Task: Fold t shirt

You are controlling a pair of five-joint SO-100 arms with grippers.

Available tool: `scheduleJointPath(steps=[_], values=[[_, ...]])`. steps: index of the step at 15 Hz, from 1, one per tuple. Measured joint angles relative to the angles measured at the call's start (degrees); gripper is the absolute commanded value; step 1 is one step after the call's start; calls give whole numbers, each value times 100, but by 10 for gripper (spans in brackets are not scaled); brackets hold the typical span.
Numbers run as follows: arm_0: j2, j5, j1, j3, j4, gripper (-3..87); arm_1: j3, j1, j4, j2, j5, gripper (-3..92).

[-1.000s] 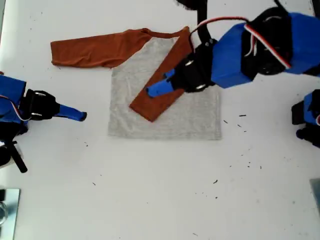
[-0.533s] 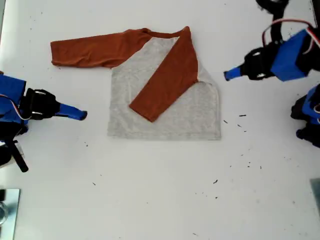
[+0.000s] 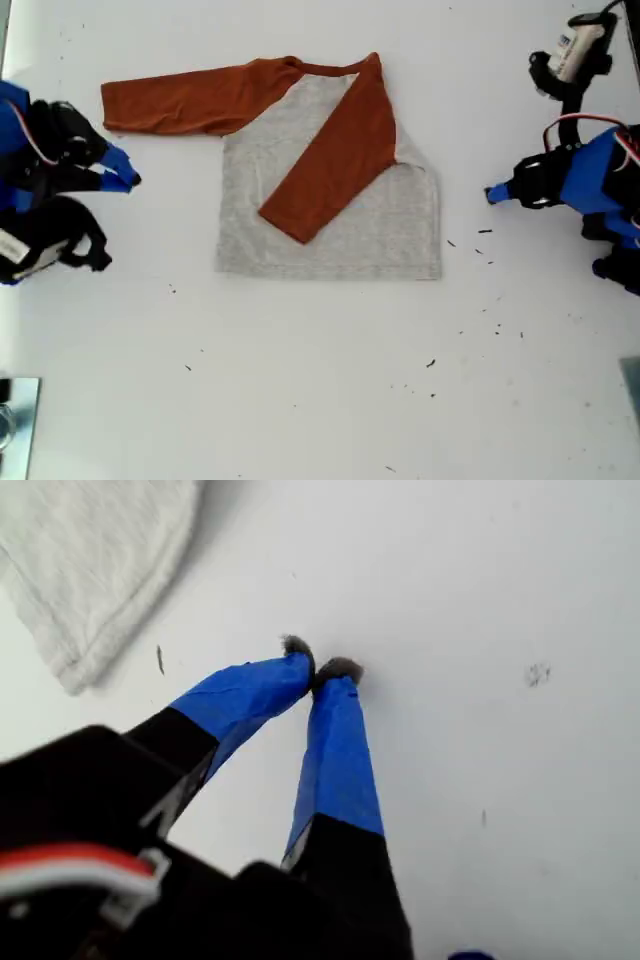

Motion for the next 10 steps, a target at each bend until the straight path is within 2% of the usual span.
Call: scheduleJointPath(steps=[2, 5, 8, 9, 10], values=[[-281, 422, -1195, -809, 510, -2, 211, 0, 264, 782, 0, 35], [-615, 527, -2883, -844, 527, -2, 290, -53, 378, 1169, 0, 35], [-668, 773, -3823, -694, 519, -4, 290, -53, 387, 1187, 0, 35], [-853, 1125, -4025, -545, 501, 63, 290, -53, 387, 1187, 0, 35], [-1310, 1283, -4157, -431, 519, 201, 290, -53, 387, 1187, 0, 35]])
